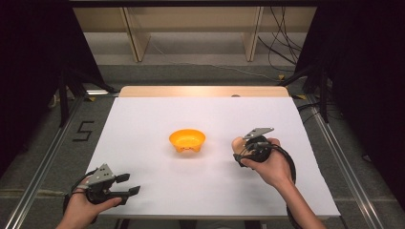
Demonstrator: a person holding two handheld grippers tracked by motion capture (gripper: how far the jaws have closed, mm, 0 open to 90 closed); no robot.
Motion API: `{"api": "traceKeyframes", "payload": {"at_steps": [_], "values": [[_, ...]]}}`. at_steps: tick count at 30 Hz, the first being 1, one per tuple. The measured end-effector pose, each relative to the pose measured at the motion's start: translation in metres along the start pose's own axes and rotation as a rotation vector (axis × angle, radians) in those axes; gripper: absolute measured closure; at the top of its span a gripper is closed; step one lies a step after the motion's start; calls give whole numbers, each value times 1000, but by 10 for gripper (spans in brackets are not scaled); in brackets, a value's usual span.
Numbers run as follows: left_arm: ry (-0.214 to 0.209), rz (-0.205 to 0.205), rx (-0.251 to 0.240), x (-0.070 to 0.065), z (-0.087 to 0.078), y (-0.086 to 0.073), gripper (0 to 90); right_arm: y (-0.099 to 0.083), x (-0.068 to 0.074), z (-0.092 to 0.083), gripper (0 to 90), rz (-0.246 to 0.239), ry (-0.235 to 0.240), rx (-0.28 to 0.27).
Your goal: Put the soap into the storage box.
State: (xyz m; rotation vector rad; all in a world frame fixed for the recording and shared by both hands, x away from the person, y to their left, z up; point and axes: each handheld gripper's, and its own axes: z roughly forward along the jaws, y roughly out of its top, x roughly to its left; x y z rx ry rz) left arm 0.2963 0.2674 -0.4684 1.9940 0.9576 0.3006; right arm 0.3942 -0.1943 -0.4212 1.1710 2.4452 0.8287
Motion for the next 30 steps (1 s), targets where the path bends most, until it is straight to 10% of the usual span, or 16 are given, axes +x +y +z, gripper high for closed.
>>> {"api": "traceKeyframes", "payload": {"at_steps": [30], "values": [[3,17,5,1,-2,1,351,14,14,9,333,-32,-2,-85]]}}
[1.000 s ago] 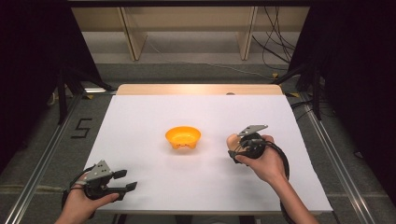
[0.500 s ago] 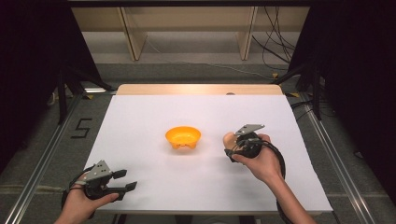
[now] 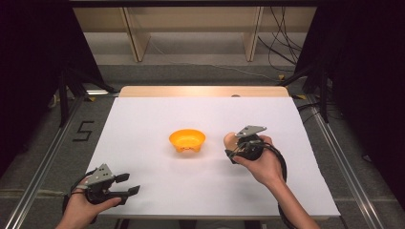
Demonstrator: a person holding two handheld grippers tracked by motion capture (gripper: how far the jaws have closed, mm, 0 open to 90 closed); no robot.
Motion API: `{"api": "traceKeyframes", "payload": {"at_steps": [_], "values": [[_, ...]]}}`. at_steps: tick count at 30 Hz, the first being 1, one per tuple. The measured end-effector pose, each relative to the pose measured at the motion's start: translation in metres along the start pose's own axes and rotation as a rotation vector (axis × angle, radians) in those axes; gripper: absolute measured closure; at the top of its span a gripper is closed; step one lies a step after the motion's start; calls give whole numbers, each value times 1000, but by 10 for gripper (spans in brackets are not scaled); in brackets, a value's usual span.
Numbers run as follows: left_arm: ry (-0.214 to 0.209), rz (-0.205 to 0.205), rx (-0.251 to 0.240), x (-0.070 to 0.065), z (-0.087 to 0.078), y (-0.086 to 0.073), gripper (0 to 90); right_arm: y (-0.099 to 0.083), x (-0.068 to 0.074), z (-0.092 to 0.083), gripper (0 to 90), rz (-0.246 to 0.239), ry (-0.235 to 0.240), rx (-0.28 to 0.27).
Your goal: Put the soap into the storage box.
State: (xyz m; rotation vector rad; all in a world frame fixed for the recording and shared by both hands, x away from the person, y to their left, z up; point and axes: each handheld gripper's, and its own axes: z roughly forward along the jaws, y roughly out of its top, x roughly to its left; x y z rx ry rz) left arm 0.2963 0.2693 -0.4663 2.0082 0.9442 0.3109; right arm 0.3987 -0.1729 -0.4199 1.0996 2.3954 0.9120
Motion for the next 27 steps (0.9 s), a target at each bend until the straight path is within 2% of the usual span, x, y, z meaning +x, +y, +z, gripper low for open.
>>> {"api": "traceKeyframes", "payload": {"at_steps": [2,10,13,14,15,16,19,22,25,26,27], "values": [[0,-1,0,0,0,0,351,1,0,2,333,-21,2,-9],[3,-10,-19,-1,1,0,351,10,7,5,333,-15,8,-28],[1,-8,-17,-1,0,0,351,13,8,5,333,-39,10,-37],[1,-8,-17,-1,0,0,351,14,9,5,333,-20,14,-42],[1,-8,-17,-1,0,0,351,15,8,5,333,-56,4,-54],[1,-8,-17,-1,0,0,351,16,9,5,333,-27,5,-51],[1,-8,-17,-1,0,0,351,17,10,6,333,-17,6,-70],[1,-8,-17,-1,0,0,351,18,10,6,333,-19,-6,-88],[4,-9,-18,-1,1,0,351,20,9,7,333,-45,-7,-100],[2,-8,-19,-1,1,0,351,20,10,6,333,-28,-3,-88],[2,-8,-19,-1,1,0,351,21,10,6,333,-33,-5,-98]]}}
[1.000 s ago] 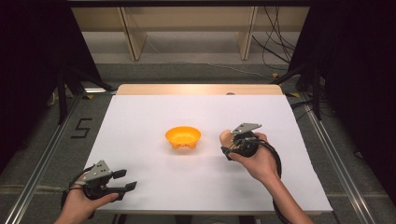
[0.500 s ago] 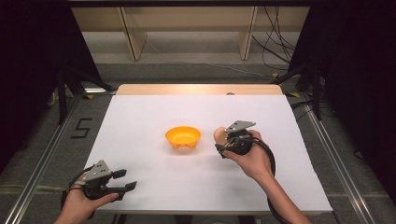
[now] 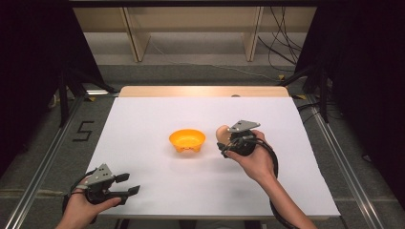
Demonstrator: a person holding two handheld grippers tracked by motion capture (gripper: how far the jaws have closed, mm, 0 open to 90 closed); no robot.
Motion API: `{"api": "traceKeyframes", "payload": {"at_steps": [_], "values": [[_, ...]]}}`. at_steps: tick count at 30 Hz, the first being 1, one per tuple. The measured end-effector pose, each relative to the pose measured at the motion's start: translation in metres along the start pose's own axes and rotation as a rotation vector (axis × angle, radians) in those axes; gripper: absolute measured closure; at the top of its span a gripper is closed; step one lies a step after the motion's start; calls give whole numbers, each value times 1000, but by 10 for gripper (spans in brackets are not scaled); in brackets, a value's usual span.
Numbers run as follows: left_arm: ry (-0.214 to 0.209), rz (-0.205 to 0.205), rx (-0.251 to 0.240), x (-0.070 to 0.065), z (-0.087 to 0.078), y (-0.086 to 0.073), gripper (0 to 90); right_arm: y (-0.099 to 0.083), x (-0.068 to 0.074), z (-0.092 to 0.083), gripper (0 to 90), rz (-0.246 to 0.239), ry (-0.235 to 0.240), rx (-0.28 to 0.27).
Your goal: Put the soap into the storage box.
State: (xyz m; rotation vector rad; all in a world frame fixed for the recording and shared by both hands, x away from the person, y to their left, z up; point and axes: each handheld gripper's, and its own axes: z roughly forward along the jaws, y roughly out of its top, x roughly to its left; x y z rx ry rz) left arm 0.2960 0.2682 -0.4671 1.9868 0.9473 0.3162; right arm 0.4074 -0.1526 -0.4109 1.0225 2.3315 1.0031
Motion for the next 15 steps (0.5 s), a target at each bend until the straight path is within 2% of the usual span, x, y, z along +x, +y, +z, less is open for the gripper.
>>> {"api": "traceKeyframes", "payload": {"at_steps": [3,5,7,10,13,15], "values": [[0,-1,0,0,0,0,351,2,1,0,333,20,-3,-6],[1,0,1,0,0,0,350,2,1,2,333,-2,-3,-17],[-4,7,17,1,-1,0,351,3,1,2,333,9,-1,-20],[-4,7,17,1,-1,0,351,4,0,5,333,-16,-6,-37],[-4,7,18,1,-1,0,350,5,2,6,333,-4,3,-24],[-5,7,18,1,-1,0,351,6,2,8,333,-3,-5,-43]]}}
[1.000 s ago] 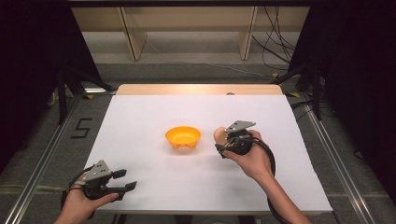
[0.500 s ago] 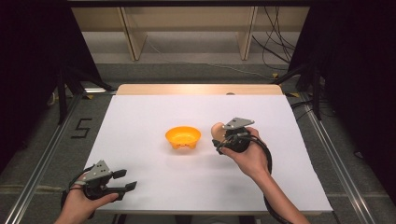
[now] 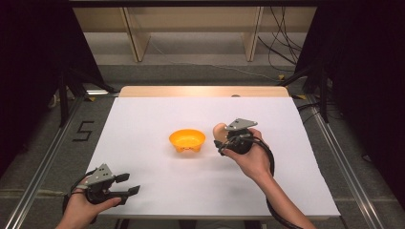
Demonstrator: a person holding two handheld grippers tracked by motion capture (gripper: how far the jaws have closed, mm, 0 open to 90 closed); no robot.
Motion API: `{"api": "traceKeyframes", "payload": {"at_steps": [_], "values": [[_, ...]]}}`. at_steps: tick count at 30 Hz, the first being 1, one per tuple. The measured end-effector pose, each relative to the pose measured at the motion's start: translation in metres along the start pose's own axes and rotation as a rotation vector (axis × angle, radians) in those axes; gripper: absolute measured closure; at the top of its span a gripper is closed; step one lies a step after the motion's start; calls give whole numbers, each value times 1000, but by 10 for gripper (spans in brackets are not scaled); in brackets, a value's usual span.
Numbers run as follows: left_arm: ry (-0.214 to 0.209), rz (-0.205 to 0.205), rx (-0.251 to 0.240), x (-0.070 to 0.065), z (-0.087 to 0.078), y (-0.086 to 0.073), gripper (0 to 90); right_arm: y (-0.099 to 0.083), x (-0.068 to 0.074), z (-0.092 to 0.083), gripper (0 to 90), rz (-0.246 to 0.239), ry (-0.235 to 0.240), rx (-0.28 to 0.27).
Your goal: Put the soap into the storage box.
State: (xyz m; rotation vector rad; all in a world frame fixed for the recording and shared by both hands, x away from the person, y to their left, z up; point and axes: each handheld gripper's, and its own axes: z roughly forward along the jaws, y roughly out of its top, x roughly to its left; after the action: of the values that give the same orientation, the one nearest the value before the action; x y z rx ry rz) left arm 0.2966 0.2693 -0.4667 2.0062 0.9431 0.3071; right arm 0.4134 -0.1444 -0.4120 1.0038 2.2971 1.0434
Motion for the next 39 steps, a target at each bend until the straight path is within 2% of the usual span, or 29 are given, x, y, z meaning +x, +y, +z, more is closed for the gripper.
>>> {"api": "traceKeyframes", "payload": {"at_steps": [3,5,6,9,10,11,12,14,19,23,27,29,32,33,34,35,37,38,39], "values": [[-1,-1,-7,0,1,0,351,2,1,0,333,10,5,8],[0,-1,-4,0,0,0,351,4,1,2,333,-3,6,-3],[-3,-8,-6,0,0,0,351,4,3,2,333,15,3,-3],[1,-14,-1,0,0,0,351,6,1,5,333,-12,9,-10],[0,-13,2,0,0,0,351,6,3,4,333,10,13,5],[0,-2,-1,1,0,0,351,7,3,4,333,6,18,4],[0,-5,-4,1,0,0,351,7,3,6,333,-2,9,-13],[-1,-4,-4,1,0,0,351,8,4,7,333,6,16,-7],[1,-4,-8,1,1,0,350,10,6,9,333,-14,17,-15],[0,-5,-4,1,0,0,351,13,7,10,333,1,13,-26],[0,-6,-5,1,0,0,350,16,8,12,333,-29,15,-30],[0,-6,-5,1,0,0,350,17,11,14,333,-3,24,-24],[4,-7,-12,1,0,0,351,19,11,15,333,-34,24,-32],[-1,-2,-1,1,-1,0,351,19,12,16,333,-29,24,-36],[3,-3,-10,1,0,0,351,19,14,16,333,-5,29,-29],[5,-4,-13,1,0,0,351,19,14,17,333,-6,34,-34],[2,-3,-12,1,0,0,351,21,13,18,333,-40,36,-23],[1,-5,-11,1,0,0,351,21,15,19,333,-26,30,-34],[1,-4,-11,1,0,0,351,22,15,18,334,-32,32,-28]]}}
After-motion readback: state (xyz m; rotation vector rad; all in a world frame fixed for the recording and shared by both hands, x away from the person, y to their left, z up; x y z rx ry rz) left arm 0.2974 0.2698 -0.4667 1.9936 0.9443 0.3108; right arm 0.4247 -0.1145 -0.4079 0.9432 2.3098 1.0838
